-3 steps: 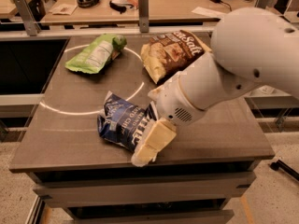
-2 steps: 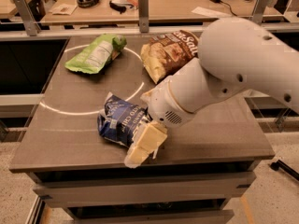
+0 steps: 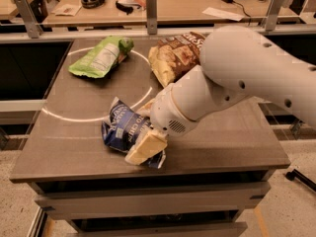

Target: Move blue chip bag near green rice chip bag

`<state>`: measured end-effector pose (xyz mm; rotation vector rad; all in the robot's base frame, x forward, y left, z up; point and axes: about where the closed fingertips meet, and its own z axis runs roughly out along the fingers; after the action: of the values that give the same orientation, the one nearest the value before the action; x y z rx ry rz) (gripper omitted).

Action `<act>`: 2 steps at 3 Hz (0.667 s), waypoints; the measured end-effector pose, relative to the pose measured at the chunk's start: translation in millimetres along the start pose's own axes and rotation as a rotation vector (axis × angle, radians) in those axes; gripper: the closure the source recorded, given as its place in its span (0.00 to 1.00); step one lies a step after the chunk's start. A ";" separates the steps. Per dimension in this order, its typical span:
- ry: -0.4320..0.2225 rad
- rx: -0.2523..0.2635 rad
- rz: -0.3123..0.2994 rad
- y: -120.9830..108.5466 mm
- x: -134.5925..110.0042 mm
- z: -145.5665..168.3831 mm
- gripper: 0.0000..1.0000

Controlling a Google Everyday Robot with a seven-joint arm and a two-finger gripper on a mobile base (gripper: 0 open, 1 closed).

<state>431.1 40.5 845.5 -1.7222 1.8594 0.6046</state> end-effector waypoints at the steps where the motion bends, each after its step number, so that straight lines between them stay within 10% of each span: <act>1: -0.020 0.048 0.009 -16.0 2.3 -3.7 0.64; 2: -0.042 0.135 -0.029 -51.0 -5.0 -10.2 0.86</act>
Offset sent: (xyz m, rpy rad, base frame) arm 0.1061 -0.0130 0.0330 0.0594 -0.2728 -0.1134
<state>481.3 33.2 858.0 -1.6332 1.8004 0.4884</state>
